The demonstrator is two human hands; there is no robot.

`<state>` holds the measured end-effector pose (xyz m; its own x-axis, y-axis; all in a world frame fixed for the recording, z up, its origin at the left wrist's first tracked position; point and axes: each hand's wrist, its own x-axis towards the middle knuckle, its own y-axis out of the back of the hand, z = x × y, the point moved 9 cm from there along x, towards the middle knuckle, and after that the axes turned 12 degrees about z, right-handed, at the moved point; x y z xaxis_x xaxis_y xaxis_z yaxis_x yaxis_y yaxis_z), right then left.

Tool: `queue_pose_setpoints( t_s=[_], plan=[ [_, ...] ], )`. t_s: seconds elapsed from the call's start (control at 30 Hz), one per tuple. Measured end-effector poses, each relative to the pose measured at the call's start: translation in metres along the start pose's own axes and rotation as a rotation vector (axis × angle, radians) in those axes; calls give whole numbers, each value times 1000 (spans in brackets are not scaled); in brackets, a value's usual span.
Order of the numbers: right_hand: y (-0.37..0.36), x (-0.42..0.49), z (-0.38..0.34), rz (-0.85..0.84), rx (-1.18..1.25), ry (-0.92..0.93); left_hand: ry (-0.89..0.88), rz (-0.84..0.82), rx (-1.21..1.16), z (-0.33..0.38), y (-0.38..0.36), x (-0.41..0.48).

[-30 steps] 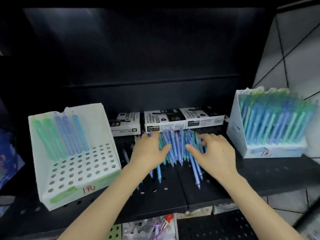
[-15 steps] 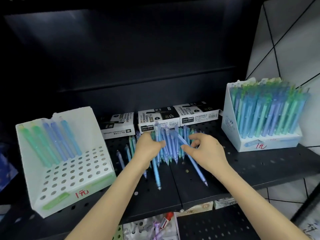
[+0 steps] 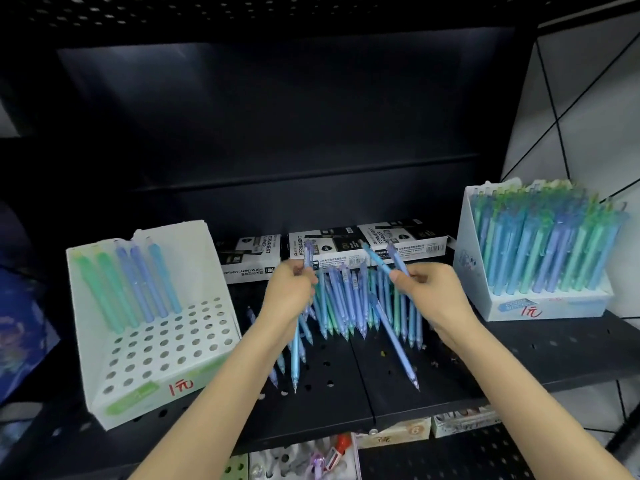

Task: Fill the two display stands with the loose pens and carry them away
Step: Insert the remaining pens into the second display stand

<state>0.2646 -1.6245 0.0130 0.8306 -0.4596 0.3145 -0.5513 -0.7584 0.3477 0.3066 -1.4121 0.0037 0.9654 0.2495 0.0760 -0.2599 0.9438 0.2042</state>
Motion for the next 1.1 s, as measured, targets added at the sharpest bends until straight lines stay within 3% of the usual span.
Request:
queue_pose_setpoints(
  t_s=[0.2, 0.4, 0.6, 0.8, 0.93, 1.1],
  plan=[
    [-34, -20, -36, -257, 326, -243, 151, -109, -422, 16, 13, -17],
    [-79, -56, -83, -435, 383, -162, -11, -112, -430, 35, 50, -36],
    [-110, -83, -122, -528, 384, -62, 13, -20, -458, 29, 96, -34],
    [-130, -95, -145, -549, 382, 12, 23, 32, -489, 23, 130, -29],
    [-129, -87, -162, -393, 373, 161, -13, 107, -519, 22, 159, -25],
    [-133, -83, -187, -314, 481, 228, -83, 210, -506, 19, 210, -20]
  ],
)
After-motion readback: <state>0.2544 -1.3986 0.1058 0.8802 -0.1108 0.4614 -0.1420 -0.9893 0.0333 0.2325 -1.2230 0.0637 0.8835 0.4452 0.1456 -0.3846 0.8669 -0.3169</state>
